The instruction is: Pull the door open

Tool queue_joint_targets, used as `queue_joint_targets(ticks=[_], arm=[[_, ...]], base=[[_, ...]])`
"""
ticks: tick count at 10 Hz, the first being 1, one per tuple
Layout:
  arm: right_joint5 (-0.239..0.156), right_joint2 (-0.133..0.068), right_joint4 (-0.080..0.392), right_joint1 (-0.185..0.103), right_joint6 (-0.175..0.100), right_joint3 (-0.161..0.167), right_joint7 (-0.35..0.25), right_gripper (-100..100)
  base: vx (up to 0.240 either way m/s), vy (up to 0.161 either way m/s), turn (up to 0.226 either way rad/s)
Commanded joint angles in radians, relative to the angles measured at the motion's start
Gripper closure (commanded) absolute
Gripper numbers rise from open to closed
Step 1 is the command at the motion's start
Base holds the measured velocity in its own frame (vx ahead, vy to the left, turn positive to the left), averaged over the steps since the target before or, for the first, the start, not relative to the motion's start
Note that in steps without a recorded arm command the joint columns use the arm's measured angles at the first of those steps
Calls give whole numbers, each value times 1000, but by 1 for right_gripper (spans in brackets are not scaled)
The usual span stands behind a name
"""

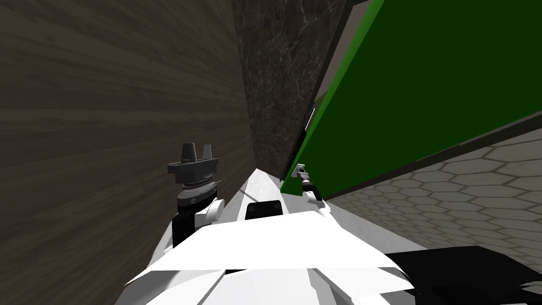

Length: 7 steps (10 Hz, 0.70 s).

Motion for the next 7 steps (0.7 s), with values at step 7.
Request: queue_joint_targets(ticks=[7], arm=[[12,-79,-25,47,-48,73,-75,100]], base=[[-226,-49,131]])
